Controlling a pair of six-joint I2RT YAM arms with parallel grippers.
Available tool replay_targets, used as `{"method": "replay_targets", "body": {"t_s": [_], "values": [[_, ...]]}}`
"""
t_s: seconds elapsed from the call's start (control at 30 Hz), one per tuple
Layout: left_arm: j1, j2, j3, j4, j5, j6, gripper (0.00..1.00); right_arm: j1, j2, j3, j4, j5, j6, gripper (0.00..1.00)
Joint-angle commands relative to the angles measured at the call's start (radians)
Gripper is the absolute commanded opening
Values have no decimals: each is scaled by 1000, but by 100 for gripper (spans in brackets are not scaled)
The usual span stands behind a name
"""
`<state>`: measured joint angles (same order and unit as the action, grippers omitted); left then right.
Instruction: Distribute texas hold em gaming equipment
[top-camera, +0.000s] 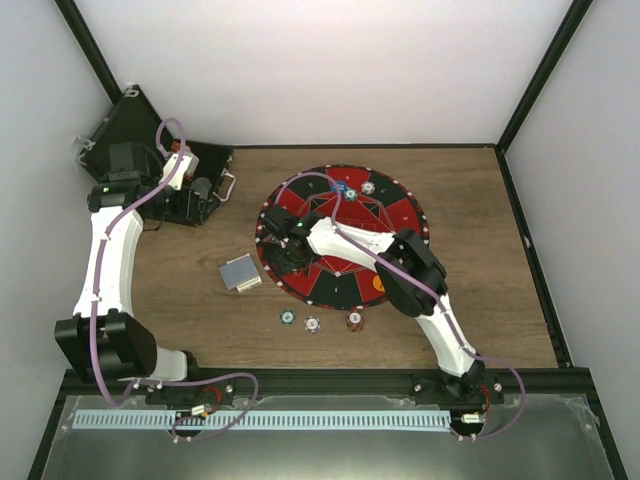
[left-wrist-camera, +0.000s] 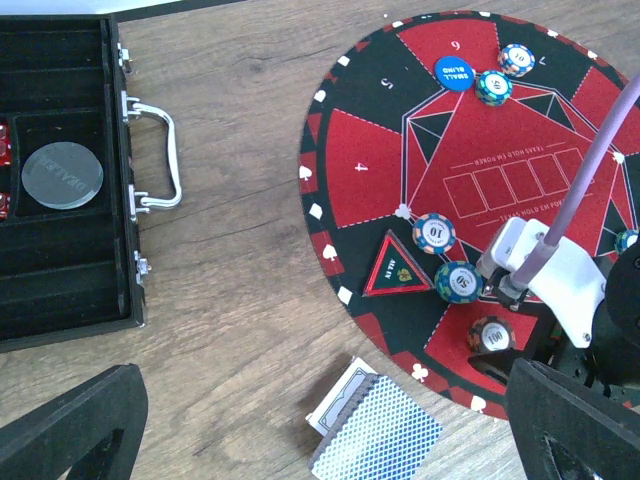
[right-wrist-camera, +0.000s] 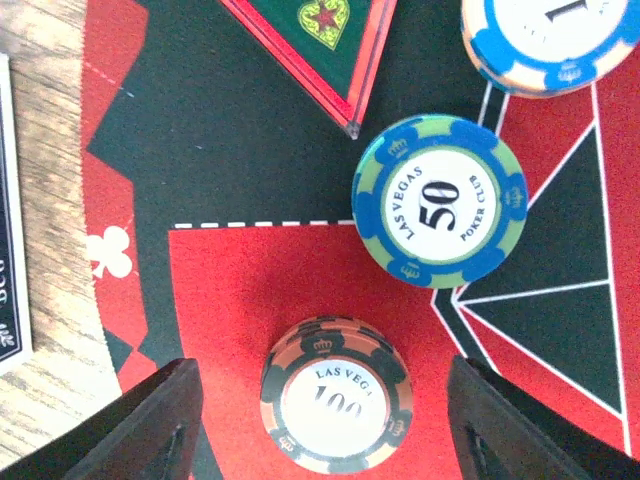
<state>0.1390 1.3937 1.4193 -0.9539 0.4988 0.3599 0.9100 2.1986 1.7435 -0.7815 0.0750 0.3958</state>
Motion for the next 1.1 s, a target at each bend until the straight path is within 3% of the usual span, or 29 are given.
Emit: {"method": "replay_targets", "body": {"t_s": [0.0, 0.2, 0.5, 0.63, 0.83, 1.07], "values": [[5, -11, 17, 6, 11, -1, 100, -2, -47, 37, -45, 26, -6, 71], [5, -10, 16, 4, 19, 0, 100, 0, -215, -74, -84, 87, 10, 74], [5, 0, 14, 8, 37, 1, 100, 13, -555, -544, -85, 104, 139, 90], [5, 4, 10, 15, 39, -2, 100, 35, -661, -696, -69, 62, 192, 92], [5, 5, 8, 18, 34, -1, 100, 72, -712, -766, -38, 2, 218, 92], [5, 5, 6, 18, 27, 0, 100, 84, -692, -788, -12, -15, 209, 82]]}}
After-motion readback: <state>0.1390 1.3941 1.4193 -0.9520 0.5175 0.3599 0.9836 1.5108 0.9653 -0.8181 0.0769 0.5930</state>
